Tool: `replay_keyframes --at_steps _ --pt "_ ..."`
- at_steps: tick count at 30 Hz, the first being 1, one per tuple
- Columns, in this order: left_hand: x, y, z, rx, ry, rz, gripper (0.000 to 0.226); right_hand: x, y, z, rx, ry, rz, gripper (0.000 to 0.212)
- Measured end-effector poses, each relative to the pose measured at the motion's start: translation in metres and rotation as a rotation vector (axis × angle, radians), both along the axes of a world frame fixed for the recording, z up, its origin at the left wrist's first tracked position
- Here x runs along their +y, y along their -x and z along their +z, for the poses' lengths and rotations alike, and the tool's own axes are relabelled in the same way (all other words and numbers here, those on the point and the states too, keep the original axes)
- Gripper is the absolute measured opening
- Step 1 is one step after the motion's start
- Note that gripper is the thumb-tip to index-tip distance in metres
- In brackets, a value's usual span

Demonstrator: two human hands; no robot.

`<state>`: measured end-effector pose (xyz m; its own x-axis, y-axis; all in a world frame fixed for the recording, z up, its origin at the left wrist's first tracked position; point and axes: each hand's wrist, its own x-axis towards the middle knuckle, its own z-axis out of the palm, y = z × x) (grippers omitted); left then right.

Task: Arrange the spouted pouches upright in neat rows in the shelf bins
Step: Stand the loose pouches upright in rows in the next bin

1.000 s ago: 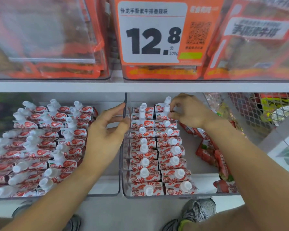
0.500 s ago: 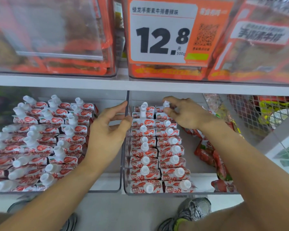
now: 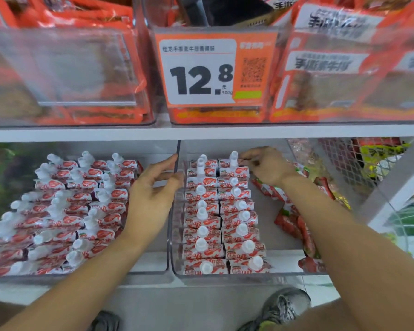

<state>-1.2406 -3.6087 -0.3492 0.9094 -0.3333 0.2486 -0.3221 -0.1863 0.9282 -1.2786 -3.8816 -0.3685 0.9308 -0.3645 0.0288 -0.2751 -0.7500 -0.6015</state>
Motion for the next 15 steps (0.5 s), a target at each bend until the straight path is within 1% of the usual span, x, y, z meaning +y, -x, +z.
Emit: replay_keyframes --at_steps 3,5,7,8,10,13,15 --pt "0.001 -0.001 -0.001 0.005 0.003 0.0 0.034 0.0 -0.006 0.002 -0.056 0.014 0.022 0.013" --pt "0.0 -0.001 -0.001 0.003 0.014 -0.015 0.035 -0.006 -0.012 0.001 -0.067 0.114 -0.009 0.014" --pt "0.0 -0.003 -0.003 0.004 0.018 -0.011 0.034 -0.01 -0.015 0.0 -0.043 0.222 -0.016 0.015" --pt "0.0 -0.003 -0.003 0.005 0.018 -0.002 0.034 -0.011 -0.015 -0.001 -0.011 0.279 0.022 0.015" --pt "-0.001 -0.003 -0.004 -0.003 0.015 0.011 0.034 -0.009 -0.013 -0.004 0.038 0.348 0.1 0.024" --pt "-0.003 -0.003 -0.003 -0.008 0.011 0.016 0.034 -0.001 -0.012 -0.003 0.016 0.289 0.167 0.024" --pt "-0.002 -0.002 -0.001 -0.002 0.002 0.016 0.034 -0.001 -0.01 0.001 0.027 0.224 0.145 0.021"
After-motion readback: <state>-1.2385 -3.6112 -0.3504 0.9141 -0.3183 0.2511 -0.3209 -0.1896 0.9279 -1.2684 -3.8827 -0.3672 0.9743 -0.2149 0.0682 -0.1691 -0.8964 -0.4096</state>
